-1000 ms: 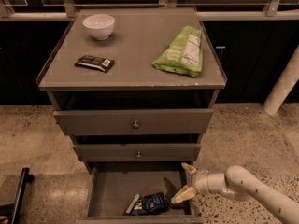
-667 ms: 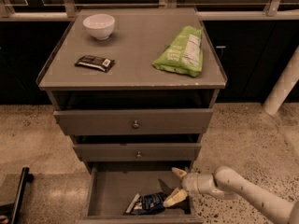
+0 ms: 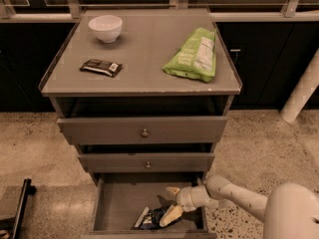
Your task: Pick blue chip bag from bottom drawer and place on counter
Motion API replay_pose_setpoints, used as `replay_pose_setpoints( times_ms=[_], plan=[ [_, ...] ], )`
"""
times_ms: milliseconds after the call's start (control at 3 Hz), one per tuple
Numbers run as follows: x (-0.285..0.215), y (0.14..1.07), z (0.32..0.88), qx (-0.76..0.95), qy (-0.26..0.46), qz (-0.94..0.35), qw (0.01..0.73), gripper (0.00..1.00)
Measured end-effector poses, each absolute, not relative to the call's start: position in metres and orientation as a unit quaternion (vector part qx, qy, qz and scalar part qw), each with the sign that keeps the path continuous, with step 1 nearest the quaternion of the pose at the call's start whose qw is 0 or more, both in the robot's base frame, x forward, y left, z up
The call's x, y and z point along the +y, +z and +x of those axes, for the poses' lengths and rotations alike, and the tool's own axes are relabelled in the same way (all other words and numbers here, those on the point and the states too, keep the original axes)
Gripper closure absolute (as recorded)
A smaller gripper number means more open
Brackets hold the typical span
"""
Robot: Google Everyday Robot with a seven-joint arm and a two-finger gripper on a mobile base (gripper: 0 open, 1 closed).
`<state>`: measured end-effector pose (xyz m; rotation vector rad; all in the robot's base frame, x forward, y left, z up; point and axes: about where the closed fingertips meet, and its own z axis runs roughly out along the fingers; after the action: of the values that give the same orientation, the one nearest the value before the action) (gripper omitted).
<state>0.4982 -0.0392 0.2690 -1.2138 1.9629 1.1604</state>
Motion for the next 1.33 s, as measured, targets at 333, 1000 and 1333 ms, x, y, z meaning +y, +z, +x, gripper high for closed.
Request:
replay_pose_setpoints(
  times_ms=[333,1000,1333],
  plan=[
    [-0.032,0.268,0.499,0.728,0.435,-0.456,0.271,0.0],
    [-0.048,0.232,0.518,0.742,0.42,-0.428,0.301,0.0],
    [-0.047,0.206,0.528,0.746,0.423,-0.413,0.308,0.0]
  ],
)
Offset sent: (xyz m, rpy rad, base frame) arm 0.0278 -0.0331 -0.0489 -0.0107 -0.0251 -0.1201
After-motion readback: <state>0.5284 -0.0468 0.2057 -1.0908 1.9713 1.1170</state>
